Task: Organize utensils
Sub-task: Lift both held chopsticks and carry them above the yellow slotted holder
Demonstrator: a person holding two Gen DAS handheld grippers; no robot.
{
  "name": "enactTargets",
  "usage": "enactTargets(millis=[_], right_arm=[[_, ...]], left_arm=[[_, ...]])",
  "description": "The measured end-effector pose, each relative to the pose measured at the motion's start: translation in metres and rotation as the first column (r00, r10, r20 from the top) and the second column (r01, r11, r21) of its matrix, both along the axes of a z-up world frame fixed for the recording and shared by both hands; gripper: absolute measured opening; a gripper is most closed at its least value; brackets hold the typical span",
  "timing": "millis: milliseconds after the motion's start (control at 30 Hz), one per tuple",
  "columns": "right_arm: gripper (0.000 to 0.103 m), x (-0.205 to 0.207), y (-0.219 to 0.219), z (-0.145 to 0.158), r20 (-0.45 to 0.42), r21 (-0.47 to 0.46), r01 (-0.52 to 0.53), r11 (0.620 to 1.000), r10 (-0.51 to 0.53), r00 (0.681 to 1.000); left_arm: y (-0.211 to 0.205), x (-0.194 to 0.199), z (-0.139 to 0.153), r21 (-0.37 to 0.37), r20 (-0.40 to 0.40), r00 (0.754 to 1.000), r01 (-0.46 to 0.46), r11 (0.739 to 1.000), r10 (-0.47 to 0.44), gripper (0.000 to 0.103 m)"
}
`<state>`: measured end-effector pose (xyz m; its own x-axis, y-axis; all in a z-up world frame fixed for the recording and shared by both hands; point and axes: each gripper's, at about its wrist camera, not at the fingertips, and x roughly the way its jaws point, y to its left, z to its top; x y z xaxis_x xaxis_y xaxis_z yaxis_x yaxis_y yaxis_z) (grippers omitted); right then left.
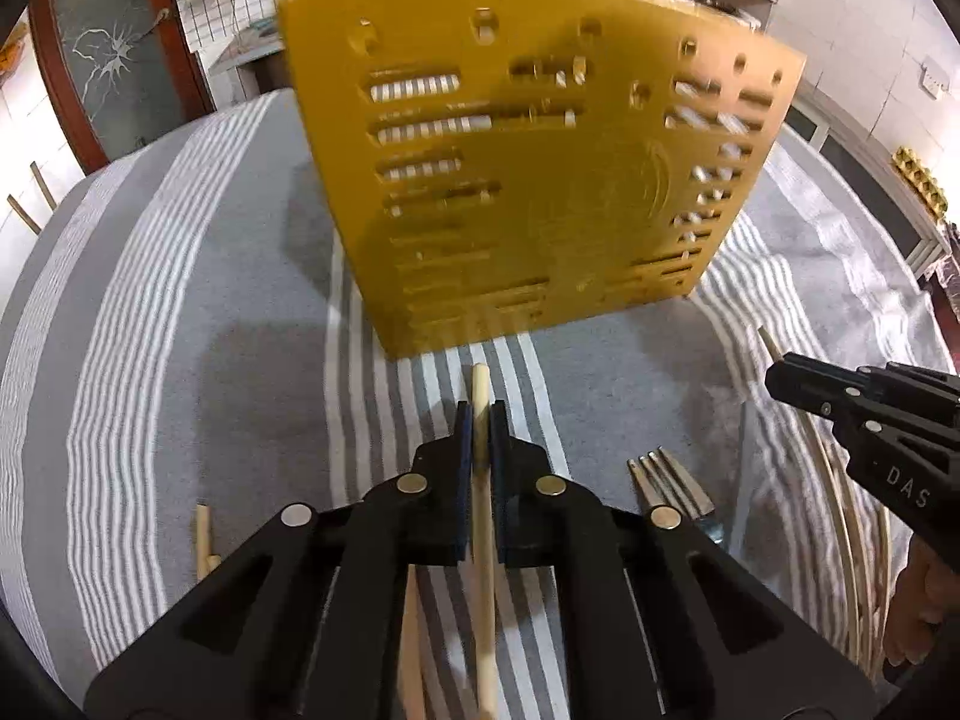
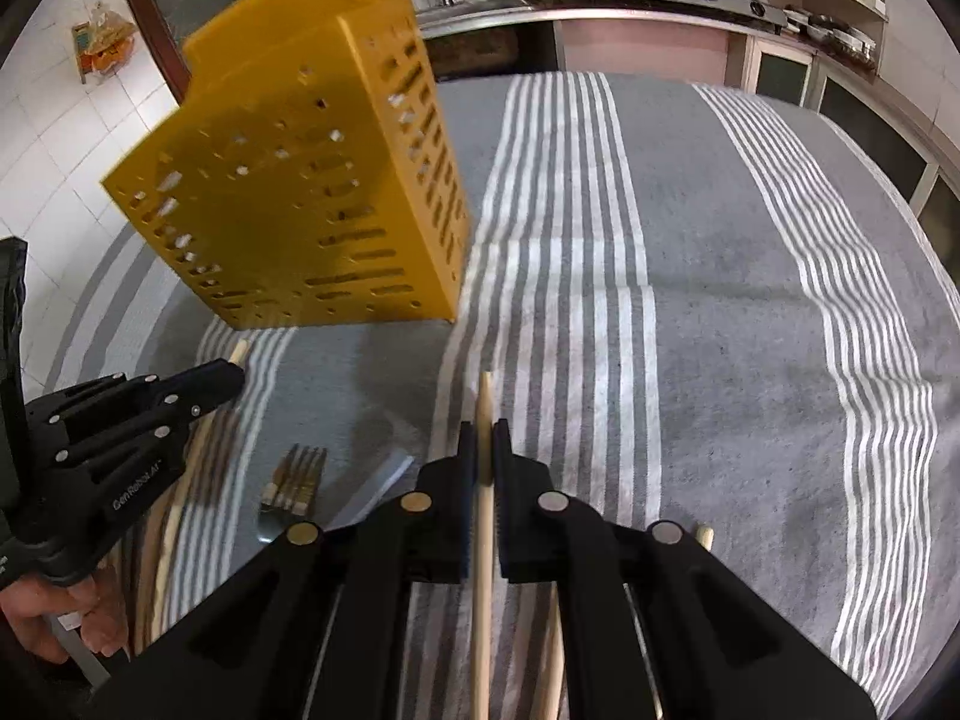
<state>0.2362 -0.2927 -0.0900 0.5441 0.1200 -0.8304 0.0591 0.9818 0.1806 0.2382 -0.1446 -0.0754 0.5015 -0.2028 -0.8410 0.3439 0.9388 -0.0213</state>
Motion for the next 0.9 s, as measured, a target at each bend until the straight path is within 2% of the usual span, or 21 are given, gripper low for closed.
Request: enactTargets(millis=[200, 500, 900], right_arm=[[0.006, -0.010, 0.003, 0.024, 0.062, 0.011, -0.020, 1.000, 0.019, 0.998], [0.006, -0.031, 0.006, 0.056, 0.161, 0.011, -0.050, 0.999, 0.048, 0.986], [0.006, -0.074, 0.016, 0.110, 0.328, -0.056, -0.061, 0.997, 0.077, 0.942]], left_arm=[[0.005, -0.014, 0.031, -0.052, 0.049, 0.999, 0.008, 0.999, -0.006, 0.004], [0.019, -0.034, 0.059, -0.116, 0.111, 0.994, 0.035, 0.993, -0.022, 0.004], [0.040, -0.078, 0.123, -0.163, 0.269, 0.962, 0.079, 0.984, -0.033, 0.004]])
